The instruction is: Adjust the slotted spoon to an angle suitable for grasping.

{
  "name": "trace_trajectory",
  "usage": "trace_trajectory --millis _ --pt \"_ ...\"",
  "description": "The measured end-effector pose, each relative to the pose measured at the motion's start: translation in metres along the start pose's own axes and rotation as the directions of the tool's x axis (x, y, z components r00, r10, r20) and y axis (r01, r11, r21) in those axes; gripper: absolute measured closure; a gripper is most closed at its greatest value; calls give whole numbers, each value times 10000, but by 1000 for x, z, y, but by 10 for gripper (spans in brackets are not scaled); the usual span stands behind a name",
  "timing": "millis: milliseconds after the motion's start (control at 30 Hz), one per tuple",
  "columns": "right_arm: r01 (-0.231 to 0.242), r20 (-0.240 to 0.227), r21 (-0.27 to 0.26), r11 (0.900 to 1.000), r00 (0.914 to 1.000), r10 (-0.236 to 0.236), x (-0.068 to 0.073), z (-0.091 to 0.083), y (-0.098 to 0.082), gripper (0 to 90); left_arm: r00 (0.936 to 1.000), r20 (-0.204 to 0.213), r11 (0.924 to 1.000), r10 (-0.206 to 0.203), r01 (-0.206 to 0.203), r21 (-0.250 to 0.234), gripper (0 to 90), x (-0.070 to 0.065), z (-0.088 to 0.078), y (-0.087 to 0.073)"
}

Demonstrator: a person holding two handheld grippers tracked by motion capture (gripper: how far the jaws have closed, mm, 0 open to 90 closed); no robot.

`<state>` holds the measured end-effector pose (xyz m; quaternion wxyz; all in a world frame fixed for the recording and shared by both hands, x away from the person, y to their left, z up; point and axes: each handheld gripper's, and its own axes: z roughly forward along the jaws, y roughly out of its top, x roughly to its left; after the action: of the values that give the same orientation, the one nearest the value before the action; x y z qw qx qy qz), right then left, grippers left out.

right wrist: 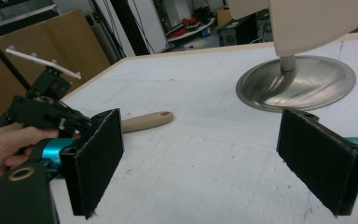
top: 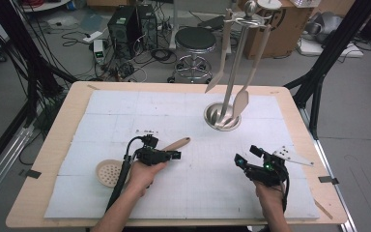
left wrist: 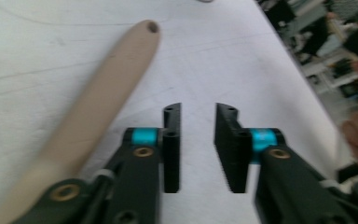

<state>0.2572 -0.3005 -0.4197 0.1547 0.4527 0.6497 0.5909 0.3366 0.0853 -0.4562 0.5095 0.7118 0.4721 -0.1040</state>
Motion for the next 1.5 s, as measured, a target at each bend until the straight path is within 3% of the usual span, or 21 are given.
trace_trajectory --millis 233,400,500,633,900,1100,1500 --pt "26 -23 70 10000 10000 -26 1 2 0 142 9998 206 9988 -37 47 -496 531 4 -31 15" --pt "41 -36 150 9999 10000 -41 1 4 -1 142 9992 -59 9986 388 -390 -348 524 5 -52 30" --pt "97 -58 156 9998 9999 -96 2 5 -1 142 9990 -155 9990 425 -427 -114 527 13 -58 31" --pt "89 -46 169 9998 10000 -88 2 5 -2 142 9988 -213 9990 445 -445 13 521 22 -64 29" --pt "65 -40 237 9997 10000 -64 2 5 -2 143 9983 -203 9984 552 -550 89 523 25 -69 27" --pt "68 -37 216 9997 10000 -67 2 5 -2 142 9990 -211 9990 406 -402 174 520 33 -71 23" --pt "69 -62 239 9997 10000 -67 3 6 -2 142 9990 -167 9985 420 -414 357 518 35 -68 18"
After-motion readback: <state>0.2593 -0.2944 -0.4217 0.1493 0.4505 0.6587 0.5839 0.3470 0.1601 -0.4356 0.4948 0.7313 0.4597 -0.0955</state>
